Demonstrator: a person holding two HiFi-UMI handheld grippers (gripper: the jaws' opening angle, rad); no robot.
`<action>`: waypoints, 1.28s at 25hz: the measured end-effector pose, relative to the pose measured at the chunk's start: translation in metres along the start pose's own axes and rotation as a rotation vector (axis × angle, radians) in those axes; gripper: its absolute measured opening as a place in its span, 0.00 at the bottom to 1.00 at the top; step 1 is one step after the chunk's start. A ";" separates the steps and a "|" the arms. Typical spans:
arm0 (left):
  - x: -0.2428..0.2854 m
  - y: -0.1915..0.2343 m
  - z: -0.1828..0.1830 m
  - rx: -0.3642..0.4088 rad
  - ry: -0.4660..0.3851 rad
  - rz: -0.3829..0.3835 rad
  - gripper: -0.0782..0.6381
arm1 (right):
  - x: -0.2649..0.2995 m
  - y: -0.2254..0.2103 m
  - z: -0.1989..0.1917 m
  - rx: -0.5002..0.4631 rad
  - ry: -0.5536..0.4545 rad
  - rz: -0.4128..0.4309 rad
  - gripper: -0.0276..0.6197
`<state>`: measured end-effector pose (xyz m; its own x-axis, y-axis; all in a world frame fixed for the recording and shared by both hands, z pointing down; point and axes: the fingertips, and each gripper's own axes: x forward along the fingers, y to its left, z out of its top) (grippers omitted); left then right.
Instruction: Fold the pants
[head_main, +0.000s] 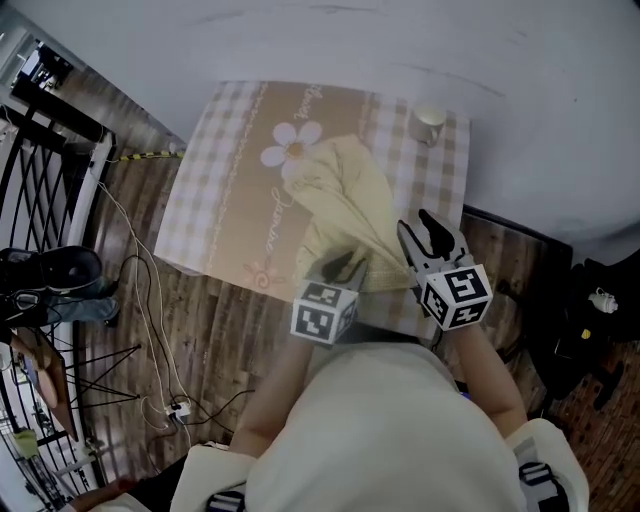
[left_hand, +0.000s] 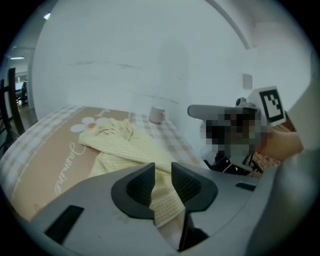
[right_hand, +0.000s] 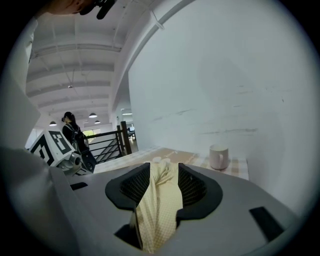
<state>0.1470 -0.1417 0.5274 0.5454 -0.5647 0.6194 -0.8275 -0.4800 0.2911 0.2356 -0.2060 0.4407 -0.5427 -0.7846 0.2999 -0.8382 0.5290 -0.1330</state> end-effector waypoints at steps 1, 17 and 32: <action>-0.006 0.014 0.005 -0.023 -0.015 0.023 0.24 | 0.009 0.006 0.004 -0.012 -0.001 0.011 0.30; -0.066 0.188 0.035 -0.159 -0.122 0.222 0.16 | 0.149 0.119 0.007 -0.236 0.136 0.199 0.30; -0.079 0.262 0.024 -0.230 -0.118 0.214 0.16 | 0.226 0.160 -0.078 -0.474 0.397 0.229 0.27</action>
<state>-0.1100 -0.2392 0.5367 0.3567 -0.7164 0.5996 -0.9259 -0.1855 0.3291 -0.0174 -0.2735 0.5607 -0.5674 -0.5038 0.6513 -0.5398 0.8249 0.1678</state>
